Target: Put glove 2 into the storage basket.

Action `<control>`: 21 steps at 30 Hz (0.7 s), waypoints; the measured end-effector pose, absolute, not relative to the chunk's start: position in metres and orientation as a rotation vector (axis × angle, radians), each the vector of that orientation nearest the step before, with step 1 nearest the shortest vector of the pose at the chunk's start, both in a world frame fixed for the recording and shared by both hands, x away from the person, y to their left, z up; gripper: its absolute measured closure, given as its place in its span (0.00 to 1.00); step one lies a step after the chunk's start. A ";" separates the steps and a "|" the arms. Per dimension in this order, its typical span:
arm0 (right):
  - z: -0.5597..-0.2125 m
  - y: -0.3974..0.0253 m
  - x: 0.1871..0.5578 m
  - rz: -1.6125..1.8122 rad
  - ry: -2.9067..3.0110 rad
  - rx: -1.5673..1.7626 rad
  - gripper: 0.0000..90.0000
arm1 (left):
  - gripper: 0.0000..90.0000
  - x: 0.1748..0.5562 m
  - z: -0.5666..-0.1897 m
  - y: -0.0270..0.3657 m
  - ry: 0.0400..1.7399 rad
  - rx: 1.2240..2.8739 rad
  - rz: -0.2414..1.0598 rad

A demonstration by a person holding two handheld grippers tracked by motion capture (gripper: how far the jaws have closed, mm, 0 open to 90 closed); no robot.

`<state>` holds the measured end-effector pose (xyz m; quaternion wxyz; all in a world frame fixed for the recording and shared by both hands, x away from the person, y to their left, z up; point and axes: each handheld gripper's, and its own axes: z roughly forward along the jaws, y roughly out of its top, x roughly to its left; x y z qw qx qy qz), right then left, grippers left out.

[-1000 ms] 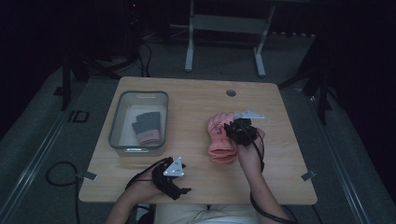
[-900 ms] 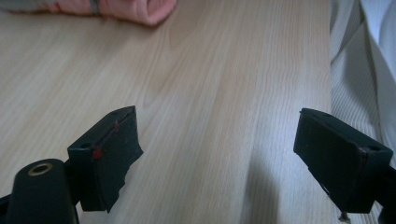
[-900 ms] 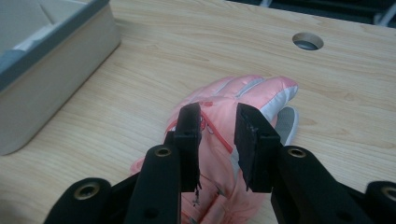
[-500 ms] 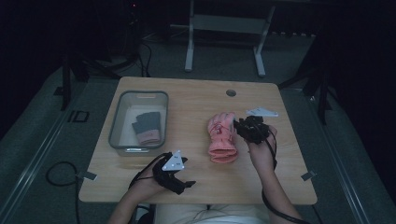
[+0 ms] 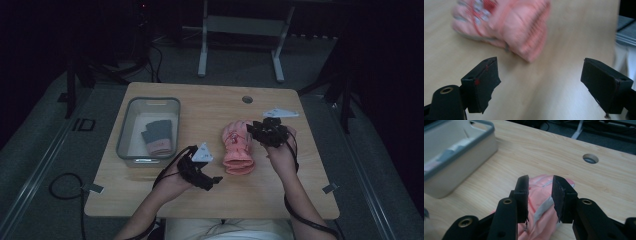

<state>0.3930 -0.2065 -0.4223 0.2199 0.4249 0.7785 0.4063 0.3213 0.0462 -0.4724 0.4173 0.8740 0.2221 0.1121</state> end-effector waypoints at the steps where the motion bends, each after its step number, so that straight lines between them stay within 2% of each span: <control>1: -0.424 -0.205 0.395 1.123 2.163 1.159 0.73 | 0.16 0.327 -0.469 0.044 0.575 2.187 0.294; 11: -0.447 -0.208 0.415 1.100 2.190 1.218 0.71 | 0.24 0.388 -0.461 0.029 0.807 2.100 0.338; 14: -0.454 -0.204 0.414 1.121 2.206 1.222 0.67 | 0.32 0.398 -0.465 0.025 0.843 2.105 0.356; 21: -0.474 -0.196 0.419 1.019 2.269 1.230 0.62 | 0.34 0.408 -0.476 0.022 0.909 2.104 0.293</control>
